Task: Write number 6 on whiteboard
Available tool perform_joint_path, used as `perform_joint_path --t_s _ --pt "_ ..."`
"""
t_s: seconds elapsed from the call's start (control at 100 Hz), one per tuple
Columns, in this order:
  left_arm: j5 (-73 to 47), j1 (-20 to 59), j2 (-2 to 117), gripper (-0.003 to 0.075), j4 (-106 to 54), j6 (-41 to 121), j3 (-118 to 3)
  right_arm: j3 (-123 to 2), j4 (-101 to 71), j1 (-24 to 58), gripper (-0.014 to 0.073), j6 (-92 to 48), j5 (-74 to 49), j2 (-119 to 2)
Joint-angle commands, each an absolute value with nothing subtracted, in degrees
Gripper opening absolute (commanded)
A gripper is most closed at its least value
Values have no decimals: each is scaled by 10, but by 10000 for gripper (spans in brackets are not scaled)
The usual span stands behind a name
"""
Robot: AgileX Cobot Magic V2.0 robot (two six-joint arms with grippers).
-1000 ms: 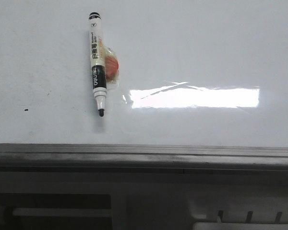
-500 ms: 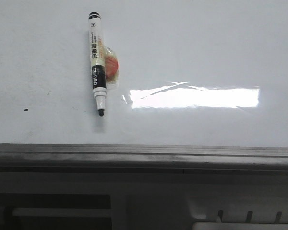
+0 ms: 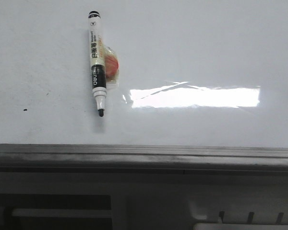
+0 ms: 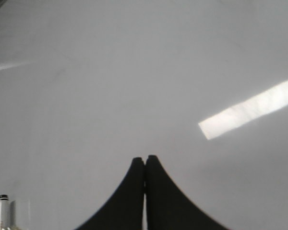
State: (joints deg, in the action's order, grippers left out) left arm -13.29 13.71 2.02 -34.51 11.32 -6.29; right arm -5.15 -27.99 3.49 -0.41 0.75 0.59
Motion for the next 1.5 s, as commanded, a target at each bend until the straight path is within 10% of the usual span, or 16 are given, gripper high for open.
perform_joint_path --t_s 0.0,0.17,0.41,0.92,1.49 --pt "-149 136 79 -19 -261 117 -136 -111 -230 32 -53 -6 0 -14" --pt "-207 136 235 6 -225 117 -222 -194 -157 32 -13 -7 -103 -80" --pt "-215 176 384 405 -259 117 -289 -279 -153 32 338 -17 -221 -160" --pt "88 499 590 400 -379 117 -311 -294 -155 45 386 -32 -230 -189" --pt "194 511 731 304 -478 116 -311 -294 -161 45 386 -33 -230 -189"
